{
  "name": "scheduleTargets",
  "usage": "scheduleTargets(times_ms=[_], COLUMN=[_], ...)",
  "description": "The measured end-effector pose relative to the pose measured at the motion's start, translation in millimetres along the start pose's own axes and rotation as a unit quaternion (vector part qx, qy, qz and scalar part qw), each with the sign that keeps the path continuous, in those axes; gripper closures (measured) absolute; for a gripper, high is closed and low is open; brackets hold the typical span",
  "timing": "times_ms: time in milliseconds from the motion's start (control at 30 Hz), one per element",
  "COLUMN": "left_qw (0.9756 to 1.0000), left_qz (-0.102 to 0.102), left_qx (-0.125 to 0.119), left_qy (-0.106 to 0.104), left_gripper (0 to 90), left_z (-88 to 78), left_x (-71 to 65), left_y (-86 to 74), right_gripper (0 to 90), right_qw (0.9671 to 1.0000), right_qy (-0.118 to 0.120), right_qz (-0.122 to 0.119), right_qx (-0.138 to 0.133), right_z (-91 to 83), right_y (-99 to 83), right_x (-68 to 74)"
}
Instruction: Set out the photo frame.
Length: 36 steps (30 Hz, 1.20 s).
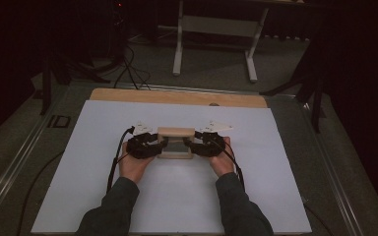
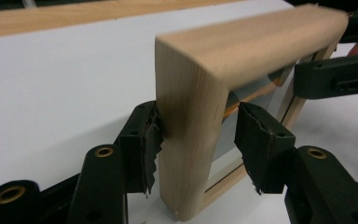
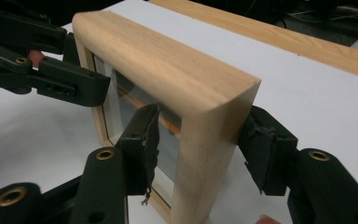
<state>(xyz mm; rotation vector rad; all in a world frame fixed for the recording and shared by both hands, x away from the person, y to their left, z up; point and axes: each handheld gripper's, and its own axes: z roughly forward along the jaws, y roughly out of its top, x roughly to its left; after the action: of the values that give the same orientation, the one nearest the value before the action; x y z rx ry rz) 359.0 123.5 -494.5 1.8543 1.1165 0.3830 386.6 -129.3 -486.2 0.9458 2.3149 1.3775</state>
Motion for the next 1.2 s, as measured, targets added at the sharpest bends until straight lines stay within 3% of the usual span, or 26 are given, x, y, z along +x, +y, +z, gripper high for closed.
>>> scheduleTargets(times_ms=[300,733,1200], left_qw=[0.9998,0.9996,0.9996], left_qz=[-0.006,-0.02,-0.017], left_qx=[0.018,0.02,0.023], left_qy=[0.0,-0.006,0.003], left_gripper=[50.4,50.7,40.9], left_z=[8.0,12.6,13.9], left_x=[3.8,7.5,6.8], left_y=[-8.4,-11.7,-12.3], right_gripper=[50.4,49.8,39.8], right_qw=[0.9998,0.9991,0.9989], right_qy=[0.0,0.001,0.001], right_qz=[0.008,0.015,0.019], right_qx=[0.018,0.039,0.042], right_z=[3.5,9.0,7.2], right_y=[-7.5,-12.3,-14.3], right_x=[-3.9,-6.4,-8.5])
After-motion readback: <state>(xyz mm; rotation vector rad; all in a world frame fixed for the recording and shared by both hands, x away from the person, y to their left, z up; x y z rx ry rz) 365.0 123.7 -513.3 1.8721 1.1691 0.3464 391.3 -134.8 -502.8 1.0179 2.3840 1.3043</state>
